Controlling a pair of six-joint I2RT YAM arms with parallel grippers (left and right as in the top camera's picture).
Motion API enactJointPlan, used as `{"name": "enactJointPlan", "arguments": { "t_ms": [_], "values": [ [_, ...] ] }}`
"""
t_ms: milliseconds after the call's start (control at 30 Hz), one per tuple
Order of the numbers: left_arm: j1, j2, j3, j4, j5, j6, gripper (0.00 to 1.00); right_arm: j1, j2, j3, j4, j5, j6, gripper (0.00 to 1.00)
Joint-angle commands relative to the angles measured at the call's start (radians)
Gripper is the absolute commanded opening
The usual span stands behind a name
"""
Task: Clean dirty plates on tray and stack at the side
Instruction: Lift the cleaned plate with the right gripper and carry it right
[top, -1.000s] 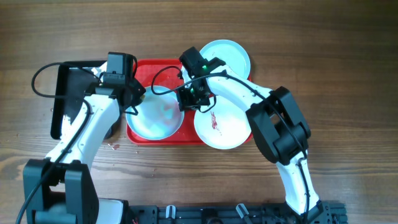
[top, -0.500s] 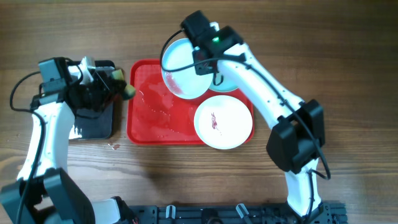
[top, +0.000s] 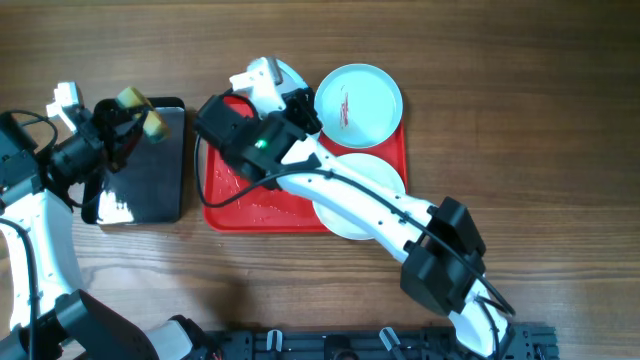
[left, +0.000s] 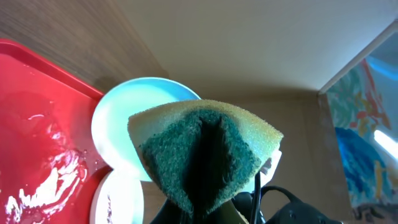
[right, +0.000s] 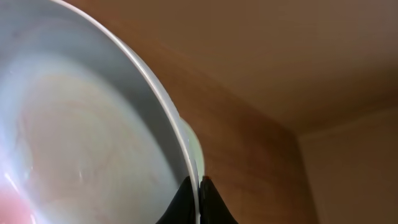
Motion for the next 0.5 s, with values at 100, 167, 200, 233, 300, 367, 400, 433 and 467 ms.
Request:
{"name": "enactJointPlan", "arguments": {
  "t_ms": [100,167,200,233,300,367,400,433,467],
  "values": [
    [0.006,-0.016,0.011,0.003,0.05,-0.008,0.04,0.017,-0.035,0.028,0.041,0.122,-0.074,0.04],
    [0.006,-0.016,0.011,0.001,0.048,-0.006,0.04,0.017,-0.035,0.028,0.045,0.116,-0.074,0.04],
    [0.006,-0.016,0.011,-0.005,0.048,-0.006,0.04,0.017,-0.035,0.028,0.048,0.116,-0.075,0.04],
    [0.006,-0.016,0.011,-0.008,0.048,-0.006,0.04,0.017,-0.035,0.028,0.053,0.117,-0.082,0.05],
    [0.006,-0.016,0.011,-0.009,0.048,-0.006,0.04,0.015,-0.035,0.028,0.074,0.115,-0.113,0.04],
    [0.006,-0.016,0.011,-0.009,0.048,-0.005,0.04,0.015,-0.035,0.028,0.065,0.065,-0.13,0.04],
    [0.006,-0.016,0.011,-0.008,0.048,0.003,0.04,0.006,-0.035,0.028,0.042,0.007,-0.127,0.04],
    [0.006,-0.016,0.011,-0.008,0.048,0.023,0.04,-0.003,-0.035,0.028,0.029,-0.045,-0.128,0.04],
    [0.006,-0.016,0.011,-0.009,0.037,0.03,0.04,-0.031,-0.035,0.028,0.001,-0.207,-0.148,0.04]
  ]
}}
